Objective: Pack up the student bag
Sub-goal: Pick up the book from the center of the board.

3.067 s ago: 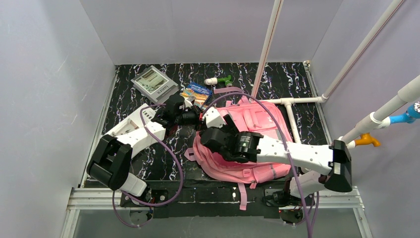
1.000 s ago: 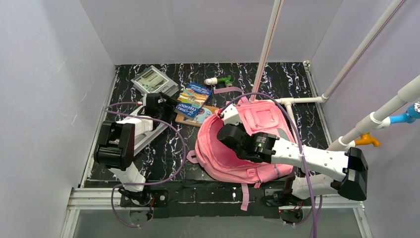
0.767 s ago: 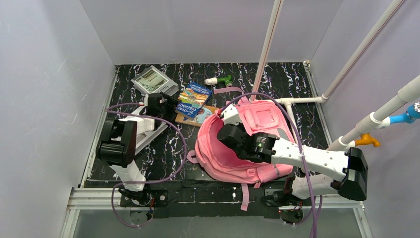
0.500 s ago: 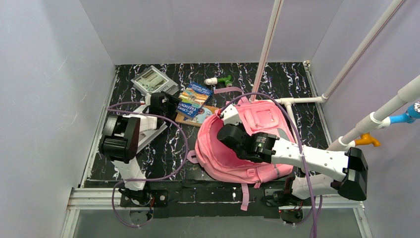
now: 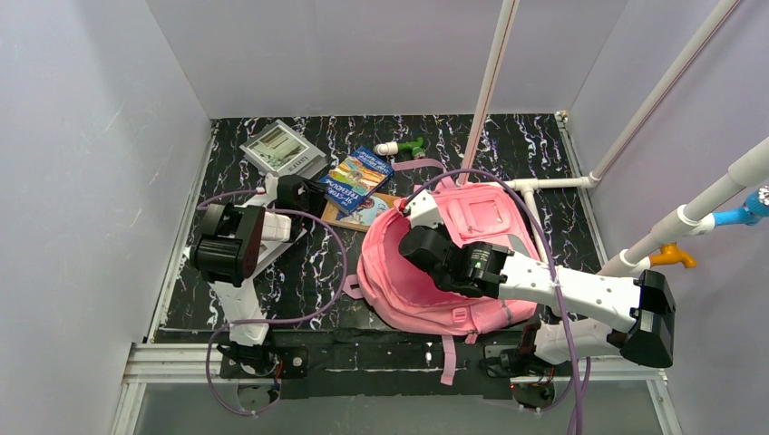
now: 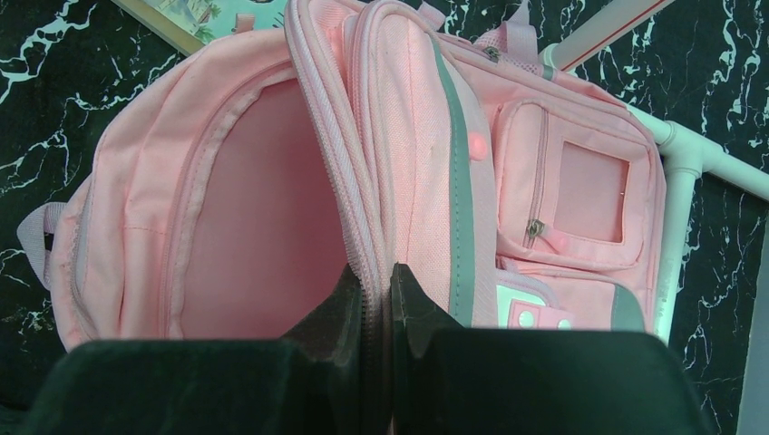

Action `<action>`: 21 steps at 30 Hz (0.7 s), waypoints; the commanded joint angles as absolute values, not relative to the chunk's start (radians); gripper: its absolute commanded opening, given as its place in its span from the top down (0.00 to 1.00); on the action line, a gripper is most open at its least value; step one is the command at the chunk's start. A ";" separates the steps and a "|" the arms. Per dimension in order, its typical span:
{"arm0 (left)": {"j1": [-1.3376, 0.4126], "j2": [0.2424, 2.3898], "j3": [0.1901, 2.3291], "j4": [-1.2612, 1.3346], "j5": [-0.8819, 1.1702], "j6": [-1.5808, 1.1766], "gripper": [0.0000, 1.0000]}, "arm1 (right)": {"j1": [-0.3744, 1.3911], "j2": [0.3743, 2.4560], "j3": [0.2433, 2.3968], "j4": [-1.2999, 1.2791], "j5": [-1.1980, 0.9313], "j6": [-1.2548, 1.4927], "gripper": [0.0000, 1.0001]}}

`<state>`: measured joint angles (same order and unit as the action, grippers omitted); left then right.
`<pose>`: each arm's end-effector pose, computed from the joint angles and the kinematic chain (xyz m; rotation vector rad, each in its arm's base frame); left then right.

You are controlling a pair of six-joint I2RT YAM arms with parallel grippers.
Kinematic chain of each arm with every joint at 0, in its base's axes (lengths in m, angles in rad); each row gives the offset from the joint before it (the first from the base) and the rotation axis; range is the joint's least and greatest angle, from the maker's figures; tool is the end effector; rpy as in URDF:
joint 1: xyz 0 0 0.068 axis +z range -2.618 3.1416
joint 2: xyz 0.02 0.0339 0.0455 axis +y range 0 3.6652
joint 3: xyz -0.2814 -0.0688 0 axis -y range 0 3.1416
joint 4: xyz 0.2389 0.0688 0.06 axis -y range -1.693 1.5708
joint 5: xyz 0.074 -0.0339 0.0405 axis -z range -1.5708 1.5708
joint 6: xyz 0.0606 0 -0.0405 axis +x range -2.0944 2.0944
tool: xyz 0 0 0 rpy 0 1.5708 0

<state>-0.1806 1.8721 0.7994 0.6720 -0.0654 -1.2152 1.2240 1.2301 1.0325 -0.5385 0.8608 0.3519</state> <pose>0.3885 -0.0669 0.1486 -1.0622 1.7763 -0.8289 0.1303 0.2252 0.3145 -0.4717 1.9681 -0.0188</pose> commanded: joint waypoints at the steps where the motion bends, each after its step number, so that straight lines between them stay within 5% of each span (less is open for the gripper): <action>1: -0.192 1.893 0.754 0.760 -0.091 -1.205 0.62 | 1.221 1.196 1.095 -0.427 0.902 0.324 0.99; 12: -0.189 1.710 0.733 0.812 -0.038 -1.192 1.00 | 1.221 1.204 1.107 -0.427 0.908 0.319 0.99; 21: -0.140 1.446 0.737 0.567 0.108 -1.323 1.00 | 1.220 1.193 1.120 -0.433 0.930 0.306 0.99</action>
<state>-0.1658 1.5753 0.7277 0.6262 0.0208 -1.2533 1.2240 1.2304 1.0435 -0.5446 0.8646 0.3309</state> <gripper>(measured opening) 0.246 0.156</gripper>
